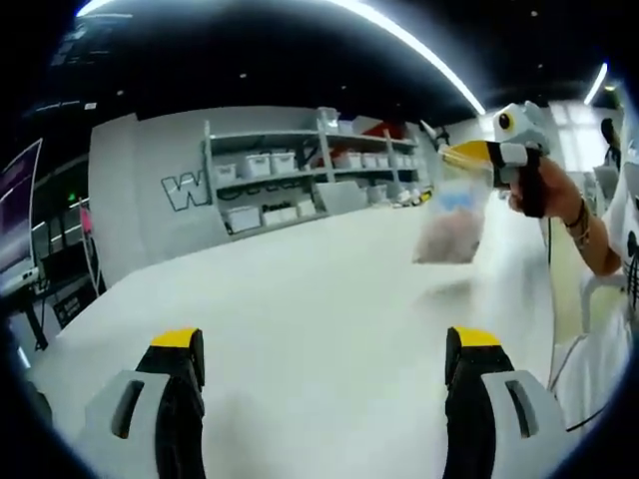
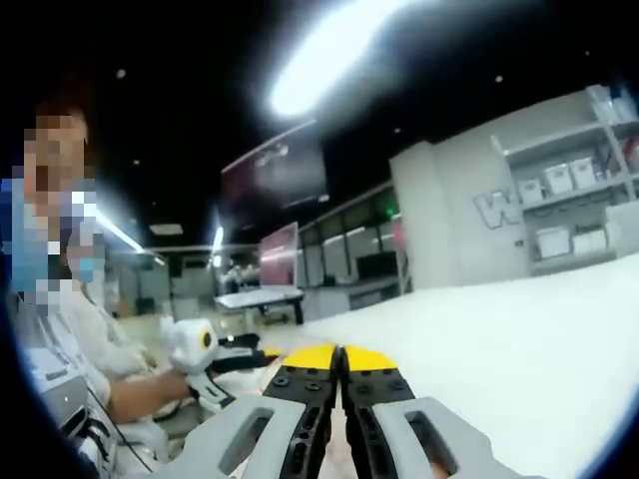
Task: Open the resealable bag by pulling the two sides of the seal apart until the entire bag opening is separated and visibly accessible.
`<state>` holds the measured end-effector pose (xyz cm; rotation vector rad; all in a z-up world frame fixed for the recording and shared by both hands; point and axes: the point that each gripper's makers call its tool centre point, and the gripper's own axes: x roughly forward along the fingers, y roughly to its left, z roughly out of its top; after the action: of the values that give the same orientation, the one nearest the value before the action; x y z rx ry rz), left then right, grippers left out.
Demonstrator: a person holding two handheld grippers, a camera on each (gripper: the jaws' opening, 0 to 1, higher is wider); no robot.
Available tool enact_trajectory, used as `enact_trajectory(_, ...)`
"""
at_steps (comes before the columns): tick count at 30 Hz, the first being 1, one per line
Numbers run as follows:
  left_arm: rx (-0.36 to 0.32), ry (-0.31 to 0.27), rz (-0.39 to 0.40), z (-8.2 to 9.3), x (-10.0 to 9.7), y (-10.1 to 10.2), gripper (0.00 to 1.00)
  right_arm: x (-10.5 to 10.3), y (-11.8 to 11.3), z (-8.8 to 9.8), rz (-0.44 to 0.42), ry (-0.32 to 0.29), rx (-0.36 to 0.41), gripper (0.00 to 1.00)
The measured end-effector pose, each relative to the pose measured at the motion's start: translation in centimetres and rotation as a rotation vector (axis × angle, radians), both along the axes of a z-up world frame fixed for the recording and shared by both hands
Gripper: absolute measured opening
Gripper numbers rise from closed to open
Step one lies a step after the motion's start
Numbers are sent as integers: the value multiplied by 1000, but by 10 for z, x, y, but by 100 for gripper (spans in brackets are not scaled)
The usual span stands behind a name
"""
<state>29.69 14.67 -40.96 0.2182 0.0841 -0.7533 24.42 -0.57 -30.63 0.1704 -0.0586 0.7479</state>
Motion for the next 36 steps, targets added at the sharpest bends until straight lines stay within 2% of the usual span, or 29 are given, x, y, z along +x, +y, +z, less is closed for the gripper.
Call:
enact_trajectory(8,4,-1,-2,-1,0,-1,100,4,-2,-2,0,17,6,0)
enact_trajectory(22,4,-13,-3,-1,0,-2,100,19,0,-4,-5,29,-29,0)
enact_trajectory(36,-25,-10,-10,1,0,-2,99,44,2,-2,-25,35,-71,0)
